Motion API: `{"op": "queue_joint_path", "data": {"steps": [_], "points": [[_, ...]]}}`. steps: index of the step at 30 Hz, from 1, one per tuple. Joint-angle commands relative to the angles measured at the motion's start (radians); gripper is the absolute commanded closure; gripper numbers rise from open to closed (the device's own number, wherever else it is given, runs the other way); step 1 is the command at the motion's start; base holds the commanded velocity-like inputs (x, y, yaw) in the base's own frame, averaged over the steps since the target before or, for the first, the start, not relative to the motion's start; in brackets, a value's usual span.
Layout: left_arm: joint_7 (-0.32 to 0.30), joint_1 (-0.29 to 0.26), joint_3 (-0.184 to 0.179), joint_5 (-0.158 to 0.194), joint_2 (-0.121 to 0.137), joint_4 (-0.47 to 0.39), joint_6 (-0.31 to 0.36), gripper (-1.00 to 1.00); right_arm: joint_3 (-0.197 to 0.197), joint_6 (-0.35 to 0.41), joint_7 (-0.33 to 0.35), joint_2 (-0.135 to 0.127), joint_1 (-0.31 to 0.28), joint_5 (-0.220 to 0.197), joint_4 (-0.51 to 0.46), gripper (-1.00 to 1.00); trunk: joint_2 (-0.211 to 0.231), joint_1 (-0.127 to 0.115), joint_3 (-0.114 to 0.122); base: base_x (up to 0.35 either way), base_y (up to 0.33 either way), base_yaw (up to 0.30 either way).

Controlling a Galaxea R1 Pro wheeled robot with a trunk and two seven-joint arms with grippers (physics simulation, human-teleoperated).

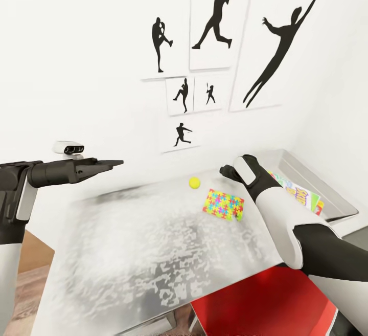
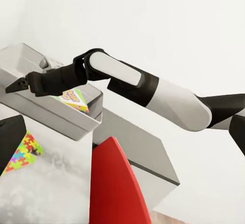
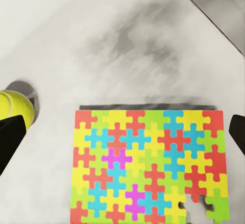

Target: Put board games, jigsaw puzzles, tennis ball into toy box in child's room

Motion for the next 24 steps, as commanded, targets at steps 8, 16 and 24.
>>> {"op": "queue_joint_path", "data": {"steps": [8, 16, 24], "points": [[-0.003, -0.007, 0.007, 0.000, -0.002, -0.003, 0.012, -1.00, 0.005, 0.003, -0.009, -0.004, -0.010, -0.010, -0.002, -1.00, -0.002, 0.001, -0.015, 0.000, 0.000, 0.000], [0.000, -0.017, 0.007, 0.031, -0.005, -0.003, 0.018, -1.00, 0.004, 0.003, -0.008, -0.005, -0.019, -0.008, -0.002, -1.00, -0.002, 0.001, -0.028, 0.000, 0.000, 0.000], [0.008, -0.038, 0.007, 0.036, -0.010, -0.002, 0.018, -1.00, 0.003, 0.004, -0.008, -0.005, -0.040, 0.046, -0.001, -1.00, -0.002, 0.001, -0.041, 0.000, 0.000, 0.000]]}}
